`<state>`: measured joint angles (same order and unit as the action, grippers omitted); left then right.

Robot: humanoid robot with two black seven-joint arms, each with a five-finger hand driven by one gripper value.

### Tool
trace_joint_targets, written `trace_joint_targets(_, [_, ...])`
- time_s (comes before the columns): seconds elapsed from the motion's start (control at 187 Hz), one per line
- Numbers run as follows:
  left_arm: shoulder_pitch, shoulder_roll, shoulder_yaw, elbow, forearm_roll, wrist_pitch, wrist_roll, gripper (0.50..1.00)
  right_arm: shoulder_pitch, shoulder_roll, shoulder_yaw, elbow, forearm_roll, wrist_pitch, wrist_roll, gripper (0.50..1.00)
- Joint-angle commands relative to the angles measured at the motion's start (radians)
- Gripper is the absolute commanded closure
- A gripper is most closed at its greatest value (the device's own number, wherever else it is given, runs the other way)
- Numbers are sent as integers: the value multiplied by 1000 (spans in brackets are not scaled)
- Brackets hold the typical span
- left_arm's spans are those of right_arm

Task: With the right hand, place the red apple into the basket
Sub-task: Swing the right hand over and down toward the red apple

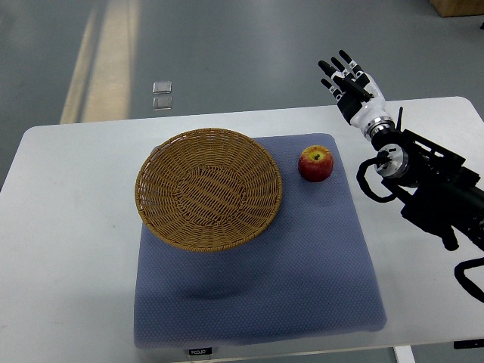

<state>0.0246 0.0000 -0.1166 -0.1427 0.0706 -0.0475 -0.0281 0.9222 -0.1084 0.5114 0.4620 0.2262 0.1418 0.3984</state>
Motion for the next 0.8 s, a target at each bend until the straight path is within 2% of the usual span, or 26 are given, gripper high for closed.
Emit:
trace_joint_targets(0.0, [0, 0, 0, 0, 0, 0, 0, 500, -2, -5, -1, 7, 1, 5, -4, 576])
trace_joint_targets(0.182, [0, 0, 0, 0, 0, 0, 0, 500, 10, -27, -17, 41, -71, 7, -9, 576])
trace_joint_targets(0.348, [0, 0, 0, 0, 0, 0, 0, 500, 46, -82, -17, 69, -327, 9, -7, 576])
trace_joint_targets(0.402, [0, 0, 0, 0, 0, 0, 0, 500, 46, -82, -17, 69, -327, 9, -7, 576])
trace_joint_targets(0.407, [0, 0, 0, 0, 0, 0, 0, 500, 58, -94, -19, 82, -411, 13, -7, 576])
trace_joint_targets(0.461, [0, 0, 0, 0, 0, 0, -1, 500, 67, -114, -22, 103, -504, 24, -7, 576])
trace_joint_targets(0.584, [0, 0, 0, 0, 0, 0, 0, 500, 86, -195, -22, 187, -754, 127, -3, 576])
trace_joint_targets(0.648, [0, 0, 0, 0, 0, 0, 0, 500, 86, -200, -24, 195, -775, 134, -3, 576])
trace_joint_targets(0.654, [0, 0, 0, 0, 0, 0, 0, 500, 90, -224, -34, 228, -895, 168, -3, 576])
trace_joint_targets(0.697, [0, 0, 0, 0, 0, 0, -1, 500, 92, -243, -54, 253, -996, 197, -1, 576])
trace_joint_targets(0.745, [0, 0, 0, 0, 0, 0, -1, 500, 92, -243, -54, 253, -996, 197, -1, 576])
trace_joint_targets(0.75, [0, 0, 0, 0, 0, 0, 0, 500, 95, -264, -79, 276, -1101, 231, 0, 576])
trace_joint_targets(0.793, [0, 0, 0, 0, 0, 0, 0, 500, 98, -277, -90, 287, -1173, 254, 2, 576])
